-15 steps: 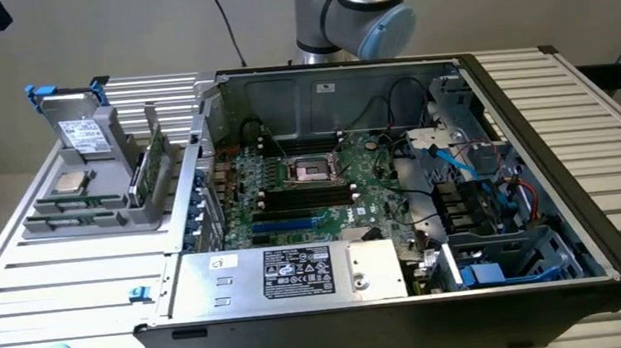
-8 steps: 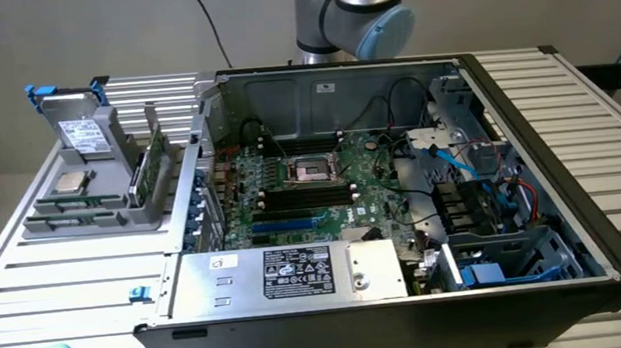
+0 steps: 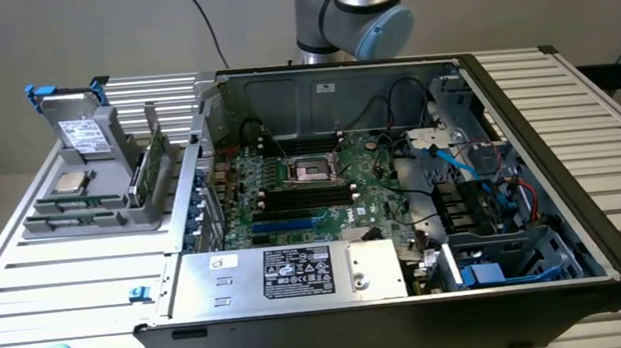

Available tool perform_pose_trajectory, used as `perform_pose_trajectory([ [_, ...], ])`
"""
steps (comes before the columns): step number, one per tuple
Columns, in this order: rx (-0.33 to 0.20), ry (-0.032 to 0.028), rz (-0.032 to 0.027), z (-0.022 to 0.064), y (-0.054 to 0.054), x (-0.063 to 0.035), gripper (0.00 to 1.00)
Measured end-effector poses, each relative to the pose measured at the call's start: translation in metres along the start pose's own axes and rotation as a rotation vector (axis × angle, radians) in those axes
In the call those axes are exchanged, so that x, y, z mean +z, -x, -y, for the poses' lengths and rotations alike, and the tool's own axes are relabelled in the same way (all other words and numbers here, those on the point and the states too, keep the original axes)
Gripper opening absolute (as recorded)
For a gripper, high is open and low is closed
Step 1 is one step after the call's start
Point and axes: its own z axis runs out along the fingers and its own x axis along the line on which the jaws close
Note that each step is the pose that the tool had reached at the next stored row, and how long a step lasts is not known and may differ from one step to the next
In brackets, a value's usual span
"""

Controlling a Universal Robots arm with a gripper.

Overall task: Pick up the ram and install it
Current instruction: 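Reach for the ram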

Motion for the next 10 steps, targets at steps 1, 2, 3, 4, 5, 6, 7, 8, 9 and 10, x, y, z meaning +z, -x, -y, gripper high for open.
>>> perform_pose_trajectory([
  [1, 0.0, 0.0, 0.0, 0.0002, -0.001, 0.0018, 0.11],
  [2, 0.0, -0.0001, -0.0001, 0.0004, -0.002, 0.0035, 0.11],
  [3, 0.0, 0.0, 0.0, 0.0005, -0.004, 0.0053, 0.11],
  [4, 0.0, 0.0, 0.0001, 0.0007, -0.005, 0.0071, 0.11],
  [5, 0.0, 0.0, 0.0001, 0.0009, -0.006, 0.0089, 0.11],
  [6, 0.0, -0.0001, -0.0001, 0.0011, -0.008, 0.0106, 0.11],
  [7, 0.0, 0.0, 0.0, 0.0012, -0.009, 0.0125, 0.11],
  [8, 0.0, -0.0001, -0.0001, 0.0014, -0.01, 0.0143, 0.11],
  [9, 0.0, 0.0, 0.0, 0.0016, -0.012, 0.0161, 0.11],
  [10, 0.0, -0.0001, -0.0001, 0.0018, -0.013, 0.0178, 0.11],
])
